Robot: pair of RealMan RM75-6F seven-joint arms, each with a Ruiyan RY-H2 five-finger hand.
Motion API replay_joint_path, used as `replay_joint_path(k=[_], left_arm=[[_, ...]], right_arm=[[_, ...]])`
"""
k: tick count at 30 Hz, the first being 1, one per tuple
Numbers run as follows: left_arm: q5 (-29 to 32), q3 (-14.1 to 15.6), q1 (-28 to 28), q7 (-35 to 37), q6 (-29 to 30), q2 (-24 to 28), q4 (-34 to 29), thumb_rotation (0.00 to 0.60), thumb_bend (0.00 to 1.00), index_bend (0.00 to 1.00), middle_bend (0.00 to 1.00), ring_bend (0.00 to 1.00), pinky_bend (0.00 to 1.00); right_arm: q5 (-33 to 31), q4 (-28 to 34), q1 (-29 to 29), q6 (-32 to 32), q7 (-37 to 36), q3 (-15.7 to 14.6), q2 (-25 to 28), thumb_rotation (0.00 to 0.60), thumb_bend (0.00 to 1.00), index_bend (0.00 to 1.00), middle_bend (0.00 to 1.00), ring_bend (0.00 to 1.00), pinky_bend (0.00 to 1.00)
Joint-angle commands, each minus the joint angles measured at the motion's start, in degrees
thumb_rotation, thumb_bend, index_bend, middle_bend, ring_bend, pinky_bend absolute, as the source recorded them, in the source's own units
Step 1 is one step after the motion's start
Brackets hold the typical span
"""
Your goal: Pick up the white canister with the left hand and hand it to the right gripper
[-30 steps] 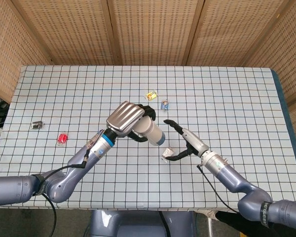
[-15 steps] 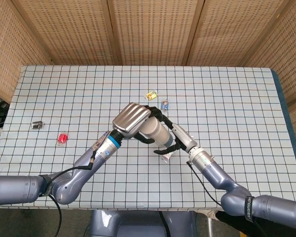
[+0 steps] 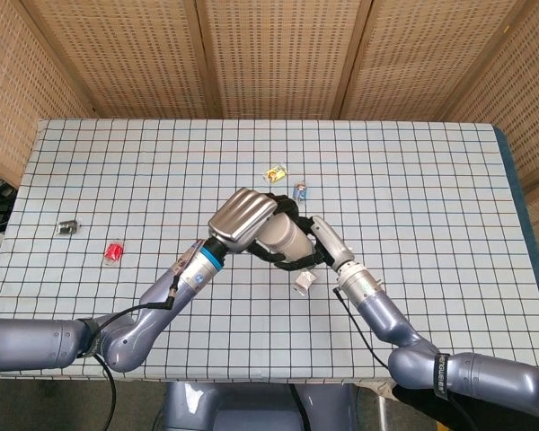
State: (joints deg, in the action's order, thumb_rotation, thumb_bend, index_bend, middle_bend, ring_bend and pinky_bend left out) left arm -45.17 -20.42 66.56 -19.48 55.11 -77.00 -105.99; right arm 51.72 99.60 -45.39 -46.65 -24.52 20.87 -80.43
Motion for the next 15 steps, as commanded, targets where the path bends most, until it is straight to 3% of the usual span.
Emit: replay_joint_path(k=[1,5,7,9,11,15], left_arm=[[-0.1,0.0,0.0,0.4,0.1,-0.2,0.1,0.6,0.21,0.74,0.59,0.51,0.58],[-0.4,0.4,0.0,0.1,0.2,-0.2,0.0,0.6,0.17,0.67,0.52,0.48,0.56],[-0.5,0.7,0.0,0.0,-0.4,0.2,-0.3,0.6,0.1,0.53,0.38,0.36,0.48],[-0.3,0.5,-0.2,1.3,-1.3,0.7,-1.0,0.6,0.01,0.22,0.1,0.13,0.23],[-0.6,0.0,-0.5,2.9,-2.1,1.4,-1.6,0.6,0.0,0.04,0.0,0.01,0.05],[-2.1,-0.7,-1.5,5.2,-2.3,2.8,-2.8,0.6,0.0,0.0,0.0,0.0,0.0]], right_arm=[[-0.1,0.3,0.2,0.6,-0.4,0.3,0.3,0.6,0.52,0.67,0.65,0.65,0.69],[0.3,0.5,0.8,1.2,-1.4,0.8,0.7,0.6,0.56,0.68,0.66,0.67,0.73],[0.4,0.9,1.2,1.4,-1.8,1.1,1.2,0.6,0.56,0.68,0.66,0.67,0.73],[0.5,1.0,1.3,1.4,-1.8,1.3,1.3,0.6,0.57,0.68,0.66,0.67,0.73],[0.6,1.1,1.5,1.4,-1.8,1.4,1.5,0.6,0.57,0.68,0.66,0.67,0.73],[0.6,1.2,2.0,1.3,-2.1,1.6,1.6,0.6,0.57,0.68,0.66,0.67,0.73]])
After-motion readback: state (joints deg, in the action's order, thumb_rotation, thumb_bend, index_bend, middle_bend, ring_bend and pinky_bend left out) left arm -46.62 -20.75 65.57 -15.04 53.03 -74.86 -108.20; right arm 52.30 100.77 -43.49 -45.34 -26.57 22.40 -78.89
